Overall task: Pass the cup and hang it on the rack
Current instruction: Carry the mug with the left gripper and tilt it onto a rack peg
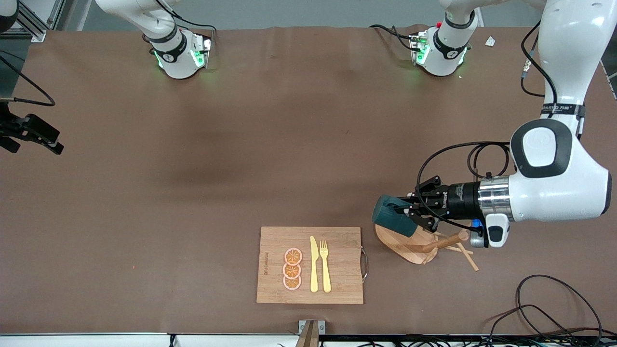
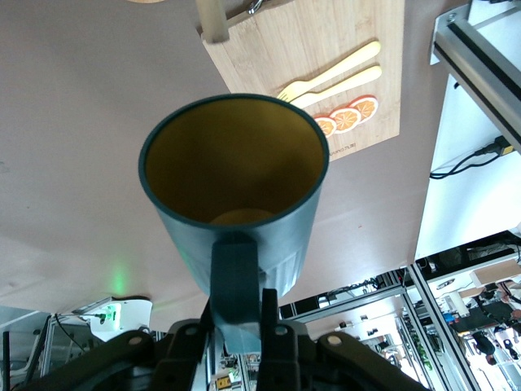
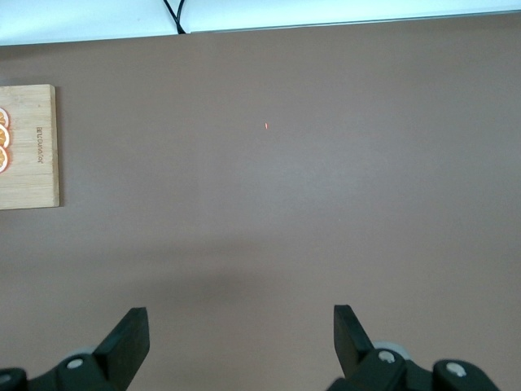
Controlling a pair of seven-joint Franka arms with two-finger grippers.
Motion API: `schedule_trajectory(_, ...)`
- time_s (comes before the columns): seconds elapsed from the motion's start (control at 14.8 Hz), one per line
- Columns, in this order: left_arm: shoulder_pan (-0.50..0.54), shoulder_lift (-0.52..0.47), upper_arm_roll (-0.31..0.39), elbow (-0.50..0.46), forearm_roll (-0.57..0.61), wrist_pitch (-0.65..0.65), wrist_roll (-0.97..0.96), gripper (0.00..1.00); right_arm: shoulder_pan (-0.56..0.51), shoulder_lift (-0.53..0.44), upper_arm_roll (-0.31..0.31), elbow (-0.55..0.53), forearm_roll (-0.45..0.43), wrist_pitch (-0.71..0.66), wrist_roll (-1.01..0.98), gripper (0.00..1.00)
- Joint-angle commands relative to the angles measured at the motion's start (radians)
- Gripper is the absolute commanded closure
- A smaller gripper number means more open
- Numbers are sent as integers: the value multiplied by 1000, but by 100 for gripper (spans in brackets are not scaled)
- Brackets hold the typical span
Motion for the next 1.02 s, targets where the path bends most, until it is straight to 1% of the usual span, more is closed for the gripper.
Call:
schedule_trajectory(0.0, 13, 22, -7, 9, -43, -3, 42, 99, -9, -7, 10, 0, -14, 1, -7, 0)
schedule_trajectory(0.2, 30, 30, -1, 7, -47, 1, 50, 99, -9, -7, 10, 0, -14, 1, -7, 0)
schedule_trajectory(0.41, 71, 44, 2, 6, -48, -3, 78, 99, -9, -7, 10, 0, -14, 3, -7, 0)
schedule_trajectory(0.81, 96, 65, 4, 4, -44, 7, 88, 99, -5, -7, 11, 0, -14, 6, -5, 0)
schedule_trajectory(0.95, 99, 68, 21, 4, -44, 24, 87, 99, 7, -7, 11, 0, -16, 7, -5, 0)
